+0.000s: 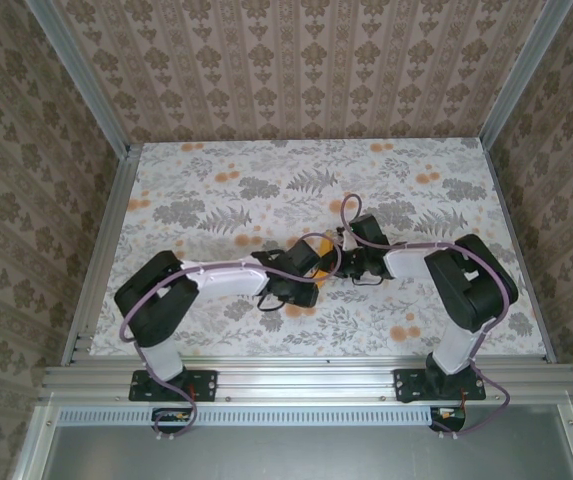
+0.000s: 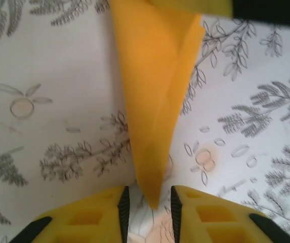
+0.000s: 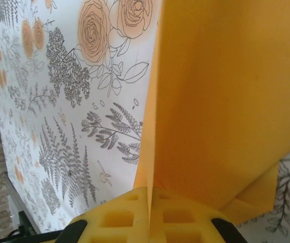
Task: Fold a paper plane with a square sheet of paper (pick it up from the middle)
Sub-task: Fold the wing for the fifth time at the center of the table.
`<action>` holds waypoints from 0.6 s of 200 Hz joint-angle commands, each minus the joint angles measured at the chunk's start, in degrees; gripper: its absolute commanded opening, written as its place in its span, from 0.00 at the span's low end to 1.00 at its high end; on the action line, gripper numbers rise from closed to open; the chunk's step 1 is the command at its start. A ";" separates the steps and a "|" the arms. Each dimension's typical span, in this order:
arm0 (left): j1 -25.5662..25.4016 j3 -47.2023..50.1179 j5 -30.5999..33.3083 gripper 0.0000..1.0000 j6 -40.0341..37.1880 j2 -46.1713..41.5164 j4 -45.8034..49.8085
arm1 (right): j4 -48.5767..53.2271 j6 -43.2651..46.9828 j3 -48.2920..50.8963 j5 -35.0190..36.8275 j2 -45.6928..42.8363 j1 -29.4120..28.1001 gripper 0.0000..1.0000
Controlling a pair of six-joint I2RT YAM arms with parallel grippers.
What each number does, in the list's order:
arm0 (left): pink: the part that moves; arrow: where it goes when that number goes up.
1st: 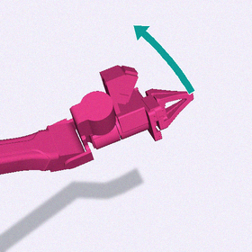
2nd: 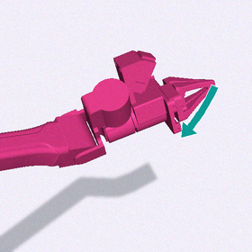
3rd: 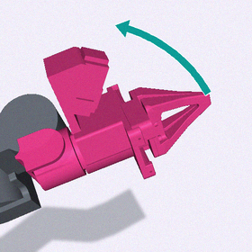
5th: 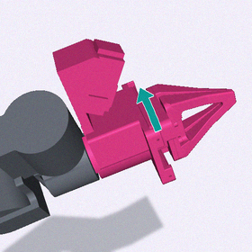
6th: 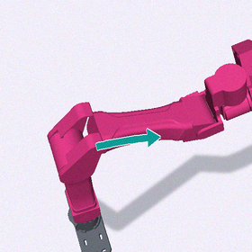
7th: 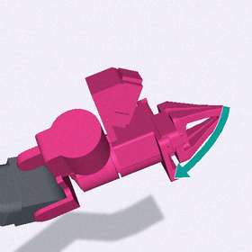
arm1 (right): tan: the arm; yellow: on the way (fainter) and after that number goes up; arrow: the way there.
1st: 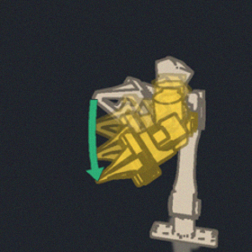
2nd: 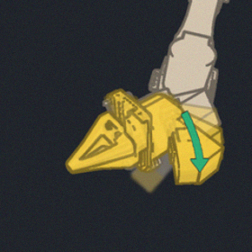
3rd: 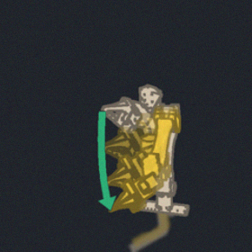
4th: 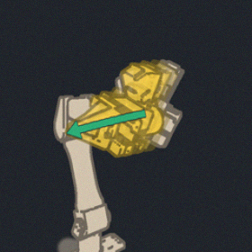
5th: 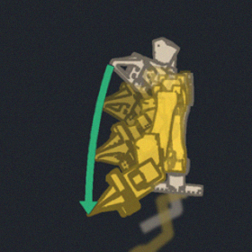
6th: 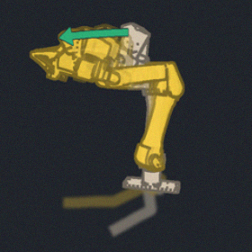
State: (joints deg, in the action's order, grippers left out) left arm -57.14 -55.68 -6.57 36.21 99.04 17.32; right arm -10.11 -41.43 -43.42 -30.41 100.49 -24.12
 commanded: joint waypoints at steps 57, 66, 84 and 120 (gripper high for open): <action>12.12 13.58 -17.66 0.45 7.57 -9.53 -24.79 | 5.59 10.15 -5.70 -6.34 3.00 1.34 0.08; 13.55 14.38 -19.02 0.45 8.62 -9.08 -27.30 | 5.86 10.70 -6.03 -7.11 3.52 1.61 0.08; 15.27 14.43 -21.62 0.42 10.42 -6.71 -30.90 | 6.72 11.98 -6.58 -7.87 4.36 2.08 0.08; 15.55 13.49 -22.78 0.37 11.73 -1.65 -33.40 | 7.20 13.60 -7.85 -8.55 6.46 3.04 0.09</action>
State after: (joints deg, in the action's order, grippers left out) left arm -41.58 -41.63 -26.20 45.69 94.59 -11.86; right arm -5.43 -30.89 -49.32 -36.93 104.84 -21.69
